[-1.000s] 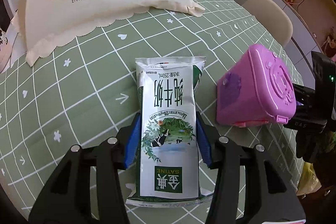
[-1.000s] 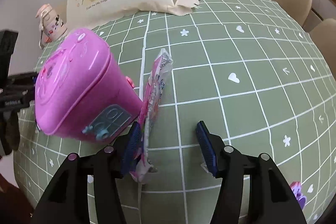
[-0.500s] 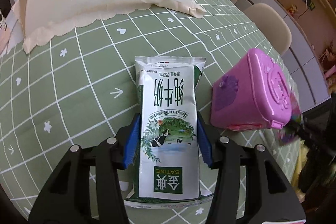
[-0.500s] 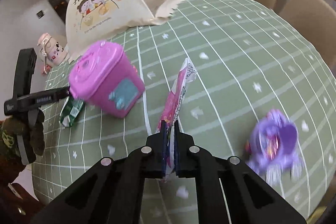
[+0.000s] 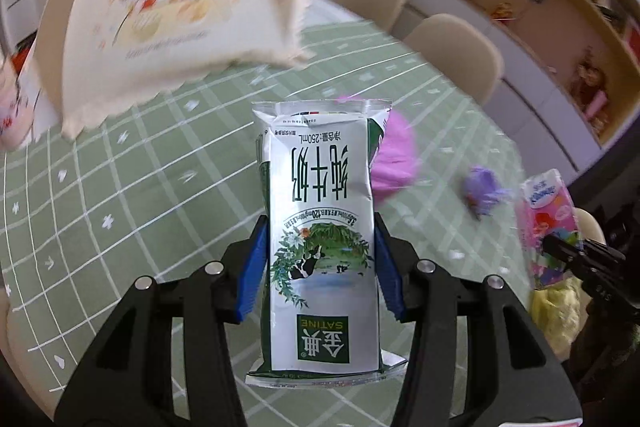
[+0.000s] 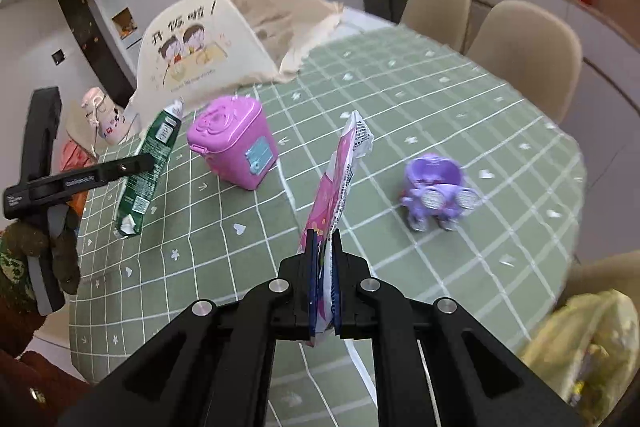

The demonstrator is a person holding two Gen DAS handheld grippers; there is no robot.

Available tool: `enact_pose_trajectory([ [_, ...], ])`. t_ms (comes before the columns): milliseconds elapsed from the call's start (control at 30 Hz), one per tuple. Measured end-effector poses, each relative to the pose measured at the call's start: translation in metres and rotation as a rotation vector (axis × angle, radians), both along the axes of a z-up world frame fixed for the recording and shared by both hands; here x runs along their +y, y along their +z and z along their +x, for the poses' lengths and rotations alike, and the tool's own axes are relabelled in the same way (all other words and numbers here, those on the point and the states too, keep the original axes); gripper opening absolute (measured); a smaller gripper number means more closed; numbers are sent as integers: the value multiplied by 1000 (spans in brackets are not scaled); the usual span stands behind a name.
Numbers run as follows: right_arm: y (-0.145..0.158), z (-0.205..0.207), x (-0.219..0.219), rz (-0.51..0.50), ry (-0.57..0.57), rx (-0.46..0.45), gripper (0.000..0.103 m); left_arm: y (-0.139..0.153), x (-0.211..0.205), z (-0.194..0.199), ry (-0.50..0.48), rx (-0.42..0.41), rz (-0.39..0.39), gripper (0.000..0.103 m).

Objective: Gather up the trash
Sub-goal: 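Carry the milk pouch and tissue pack over the trash bag and release them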

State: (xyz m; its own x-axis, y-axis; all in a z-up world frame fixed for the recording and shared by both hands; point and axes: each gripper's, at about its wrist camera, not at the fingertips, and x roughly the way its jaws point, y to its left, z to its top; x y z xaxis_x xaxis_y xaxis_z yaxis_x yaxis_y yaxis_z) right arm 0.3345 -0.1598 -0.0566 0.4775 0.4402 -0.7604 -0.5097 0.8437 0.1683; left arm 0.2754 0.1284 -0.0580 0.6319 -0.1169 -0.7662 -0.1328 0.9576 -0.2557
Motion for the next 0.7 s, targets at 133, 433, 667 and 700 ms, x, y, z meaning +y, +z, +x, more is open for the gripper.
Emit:
enact_pose_trajectory([
  [133, 19, -19, -33, 4, -47, -43, 8, 28, -42, -2, -102, -67, 0, 47],
  [433, 40, -47, -132, 10, -185, -94, 8, 56, -174, 19, -341, -118, -28, 47],
  [667, 36, -58, -239, 8, -357, -101, 8, 49, -301, 32, -549, -94, -37, 47],
  [700, 34, -60, -251, 7, -376, -102, 8, 45, -315, 34, -571, -85, -43, 47],
])
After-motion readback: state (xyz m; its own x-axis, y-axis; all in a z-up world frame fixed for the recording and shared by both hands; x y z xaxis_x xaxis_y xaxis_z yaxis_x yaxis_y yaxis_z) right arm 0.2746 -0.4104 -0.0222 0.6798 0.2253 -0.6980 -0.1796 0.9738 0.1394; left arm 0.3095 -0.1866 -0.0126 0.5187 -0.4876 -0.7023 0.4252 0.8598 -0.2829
